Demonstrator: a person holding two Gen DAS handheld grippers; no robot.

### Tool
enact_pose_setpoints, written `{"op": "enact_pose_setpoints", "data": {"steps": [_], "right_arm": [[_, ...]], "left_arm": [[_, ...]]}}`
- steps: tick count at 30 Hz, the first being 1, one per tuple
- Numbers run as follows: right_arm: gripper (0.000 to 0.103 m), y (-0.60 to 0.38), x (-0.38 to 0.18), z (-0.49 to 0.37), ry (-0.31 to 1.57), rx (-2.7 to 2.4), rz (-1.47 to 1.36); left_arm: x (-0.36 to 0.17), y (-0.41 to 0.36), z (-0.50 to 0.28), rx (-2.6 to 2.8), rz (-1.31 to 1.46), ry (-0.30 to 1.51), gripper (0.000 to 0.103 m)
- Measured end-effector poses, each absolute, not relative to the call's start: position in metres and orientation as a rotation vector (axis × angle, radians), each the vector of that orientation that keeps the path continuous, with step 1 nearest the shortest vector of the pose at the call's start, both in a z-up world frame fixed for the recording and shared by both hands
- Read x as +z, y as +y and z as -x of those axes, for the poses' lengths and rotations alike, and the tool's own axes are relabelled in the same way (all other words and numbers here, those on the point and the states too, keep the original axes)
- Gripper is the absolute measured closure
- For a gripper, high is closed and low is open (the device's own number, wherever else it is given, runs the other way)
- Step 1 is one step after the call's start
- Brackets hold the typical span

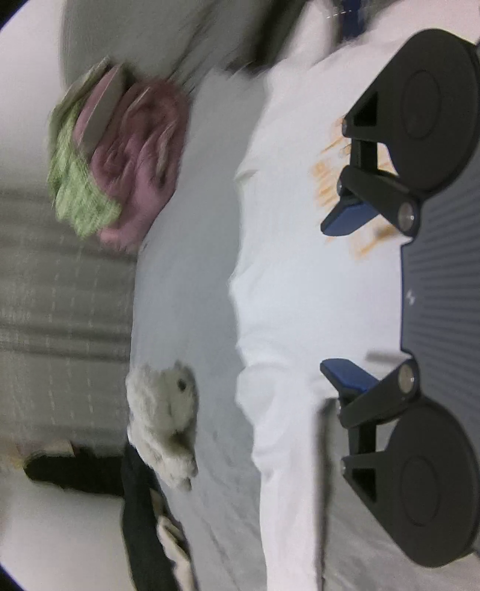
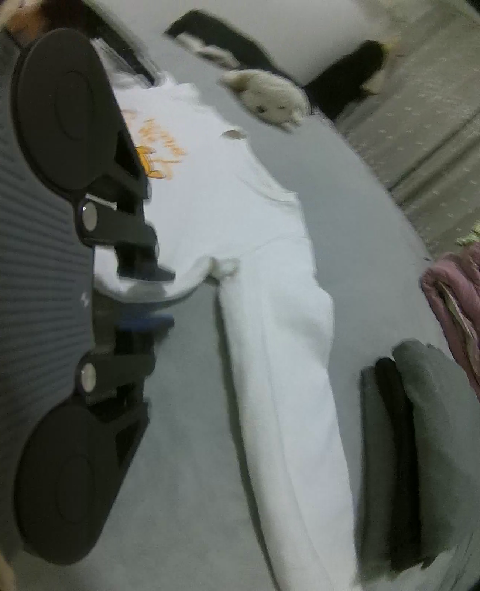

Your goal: Fold clothes

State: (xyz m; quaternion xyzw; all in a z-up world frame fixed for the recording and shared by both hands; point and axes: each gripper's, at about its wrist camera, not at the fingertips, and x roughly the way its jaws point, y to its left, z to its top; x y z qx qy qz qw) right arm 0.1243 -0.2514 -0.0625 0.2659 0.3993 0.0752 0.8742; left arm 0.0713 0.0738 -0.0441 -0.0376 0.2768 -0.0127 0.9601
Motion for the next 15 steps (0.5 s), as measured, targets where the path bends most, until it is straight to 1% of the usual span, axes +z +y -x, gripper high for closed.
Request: {"op": "enact_pose_setpoints", "data": {"steps": [5,6,7,8,10,11,15], "right_arm": [[0.063,-0.276,-0.075,-0.138,0.755,0.099,-0.748],[0.064,-0.28,-0.078,-0.139,0.738,0.091,-0.781],[0.068,-0.282,-0.081,-0.14,0.724,0.083,-0.799],[0.076,-0.284,-0.082,-0.14,0.71,0.074,-0.806],[0.099,-0.286,-0.083,-0.141,0.685,0.046,-0.789],[0.101,-0.288,-0.082,-0.141,0.674,0.019,-0.769],[0.1,-0.288,-0.078,-0.138,0.675,-0.032,-0.711]], "left_arm": [[-0.051,0.056,-0.019,-0.147,-0.003,0.518,0.028],[-0.053,0.053,-0.015,-0.166,-0.013,0.519,0.028],[-0.055,0.051,-0.011,-0.186,-0.023,0.521,0.028],[-0.057,0.048,-0.008,-0.198,-0.028,0.533,0.028],[-0.06,0.047,-0.007,-0.202,-0.022,0.559,0.028],[-0.06,0.049,-0.006,-0.198,-0.016,0.571,0.028],[-0.063,0.056,-0.005,-0.184,0.008,0.619,0.028]]}}
